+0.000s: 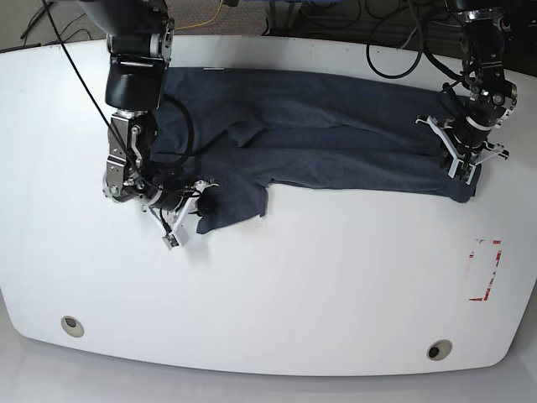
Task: Layout the t-shirt on the table in an organized manner, then fold the t-shirt properly
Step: 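Move the right gripper down to the hanging sleeve and grasp it, then fold the grasped sleeve with the right gripper over onto the shirt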
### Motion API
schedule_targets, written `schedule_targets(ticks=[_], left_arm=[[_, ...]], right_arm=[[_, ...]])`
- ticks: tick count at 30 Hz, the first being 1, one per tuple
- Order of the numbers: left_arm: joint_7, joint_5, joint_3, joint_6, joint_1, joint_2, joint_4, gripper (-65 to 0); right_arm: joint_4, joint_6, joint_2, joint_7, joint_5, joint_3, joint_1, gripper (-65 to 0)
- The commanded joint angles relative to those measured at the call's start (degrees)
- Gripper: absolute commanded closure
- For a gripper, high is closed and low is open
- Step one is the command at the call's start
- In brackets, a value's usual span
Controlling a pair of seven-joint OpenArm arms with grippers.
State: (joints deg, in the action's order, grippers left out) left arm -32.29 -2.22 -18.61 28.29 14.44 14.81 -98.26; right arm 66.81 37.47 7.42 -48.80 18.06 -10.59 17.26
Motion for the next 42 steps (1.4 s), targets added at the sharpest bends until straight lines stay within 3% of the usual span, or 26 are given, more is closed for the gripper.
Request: schedule_targets(ticks=[1, 10, 14, 20, 31, 42], left_arm=[[1.0, -0.5, -0.3, -0.3, -0.3, 0.7, -1.0, 0.0], [1.0, -0.4, -0.3, -0.3, -0.3, 0.7, -0.9, 0.0], [1.0, -0.4, -0.2, -0.3, -0.3, 0.7, -0.9, 0.0], [1.0, -0.4, -0.1, -0.3, -0.3, 0.7, -0.7, 0.0], [1.3, -0.4, 0.0, -0.3, -0.3, 0.7, 3.1, 0.0], [1.4, -0.4, 0.1, -0.3, -0.3, 0.7, 3.1, 0.0]], right_arm=[[6.6, 0.2, 0.4, -3.5, 1.7, -0.4, 0.5, 0.0], [25.5, -1.6, 0.4, -13.1, 12.6, -0.5, -6.3, 0.0], [29.8, -3.8, 0.4, -15.1, 18.2, -0.5, -10.0, 0.0], [32.7, -4.2, 0.5, -16.0, 26.1, -0.3, -16.0, 0.0], [42.4, -3.9, 0.9, -17.9, 30.6, 0.0, -25.6, 0.0], [43.9, -4.1, 7.4, -18.9, 39.5, 4.9, -28.7, 0.0]])
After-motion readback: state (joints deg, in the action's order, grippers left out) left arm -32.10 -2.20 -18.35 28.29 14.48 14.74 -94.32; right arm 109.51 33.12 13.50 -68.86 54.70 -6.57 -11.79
